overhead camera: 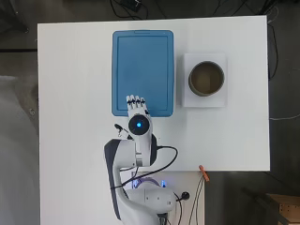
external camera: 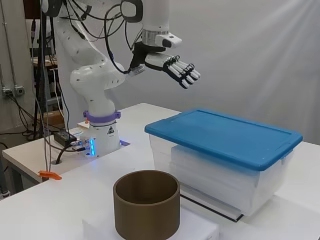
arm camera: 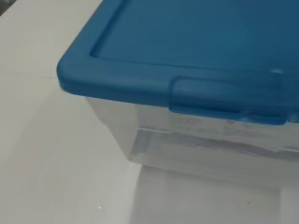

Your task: Teleoperate dual arm-hand system to remove items from a box

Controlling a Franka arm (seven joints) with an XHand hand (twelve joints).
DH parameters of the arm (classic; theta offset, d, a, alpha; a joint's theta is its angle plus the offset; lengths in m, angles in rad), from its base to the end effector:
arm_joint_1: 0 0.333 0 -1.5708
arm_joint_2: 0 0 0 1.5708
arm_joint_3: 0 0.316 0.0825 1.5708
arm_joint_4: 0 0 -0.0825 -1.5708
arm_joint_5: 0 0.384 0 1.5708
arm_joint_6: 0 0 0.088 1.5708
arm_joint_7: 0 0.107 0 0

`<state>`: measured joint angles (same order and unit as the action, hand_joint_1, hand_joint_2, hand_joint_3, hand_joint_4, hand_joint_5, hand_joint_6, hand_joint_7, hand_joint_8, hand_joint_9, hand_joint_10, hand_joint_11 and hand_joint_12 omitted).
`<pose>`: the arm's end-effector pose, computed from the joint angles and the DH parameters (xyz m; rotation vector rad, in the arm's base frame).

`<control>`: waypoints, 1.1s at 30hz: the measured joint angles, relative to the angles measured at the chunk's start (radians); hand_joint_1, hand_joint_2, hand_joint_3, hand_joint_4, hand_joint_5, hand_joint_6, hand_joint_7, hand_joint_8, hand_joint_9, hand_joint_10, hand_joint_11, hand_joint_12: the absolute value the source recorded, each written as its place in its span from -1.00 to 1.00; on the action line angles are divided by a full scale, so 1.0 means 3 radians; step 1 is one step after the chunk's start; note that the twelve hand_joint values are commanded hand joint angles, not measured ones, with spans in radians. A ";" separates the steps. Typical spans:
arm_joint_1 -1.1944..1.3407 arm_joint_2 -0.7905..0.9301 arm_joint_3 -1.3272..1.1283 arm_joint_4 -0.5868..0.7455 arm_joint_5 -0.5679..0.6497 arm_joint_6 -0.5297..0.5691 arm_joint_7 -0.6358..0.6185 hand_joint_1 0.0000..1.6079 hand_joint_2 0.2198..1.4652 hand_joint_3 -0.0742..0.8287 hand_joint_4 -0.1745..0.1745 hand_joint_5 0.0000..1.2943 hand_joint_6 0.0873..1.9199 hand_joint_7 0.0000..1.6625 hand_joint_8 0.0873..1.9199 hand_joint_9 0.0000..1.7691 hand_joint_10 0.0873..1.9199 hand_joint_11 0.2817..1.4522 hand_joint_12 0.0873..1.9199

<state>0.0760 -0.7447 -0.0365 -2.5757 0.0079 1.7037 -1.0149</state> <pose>0.3123 0.0124 0.4848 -2.6283 -1.5472 0.1496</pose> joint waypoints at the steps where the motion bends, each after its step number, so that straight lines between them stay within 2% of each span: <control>1: -0.0008 0.0023 -0.0012 -0.0029 -0.0054 0.0052 0.0070 -0.69 0.00 -0.86 -0.29 -0.95 -1.00 -0.93 -1.00 -0.76 -1.00 -0.77 -1.00; 5: -0.0032 0.0105 -0.0094 -0.0124 -0.0218 0.0433 0.0113 -0.59 -0.04 -0.87 -0.35 -1.00 -1.00 -1.00 -1.00 -0.80 -1.00 -0.79 -1.00; 12: -0.0032 0.0398 -0.0179 -0.0405 -0.0319 0.1028 -0.0073 -0.55 -0.12 -0.89 -0.24 -1.00 -1.00 -1.00 -1.00 -0.81 -1.00 -0.78 -1.00; 16: -0.0028 0.0356 -0.0173 -0.0573 -0.0385 0.0889 -0.0325 -0.41 -0.18 -0.90 -0.18 -1.00 -1.00 -1.00 -1.00 -0.81 -1.00 -0.80 -1.00; 21: -0.0031 0.0365 0.0110 -0.0545 -0.1048 0.0721 -0.0135 -0.23 -0.16 -0.87 -0.12 -1.00 -1.00 -0.97 -1.00 -0.76 -1.00 -0.81 -1.00; 25: -0.0018 0.0419 0.0347 -0.0512 -0.1534 0.0854 0.0060 -0.22 -0.16 -0.86 -0.06 -1.00 -1.00 -0.96 -1.00 -0.76 -1.00 -0.83 -1.00; 33: -0.0021 0.0807 0.0543 -0.0293 -0.1597 0.0768 0.0234 -0.30 -0.14 -0.84 -0.06 -1.00 -1.00 -0.97 -1.00 -0.77 -1.00 -0.85 -1.00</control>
<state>0.0697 -0.5027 0.1264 -2.6635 -0.4712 1.9342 -0.9449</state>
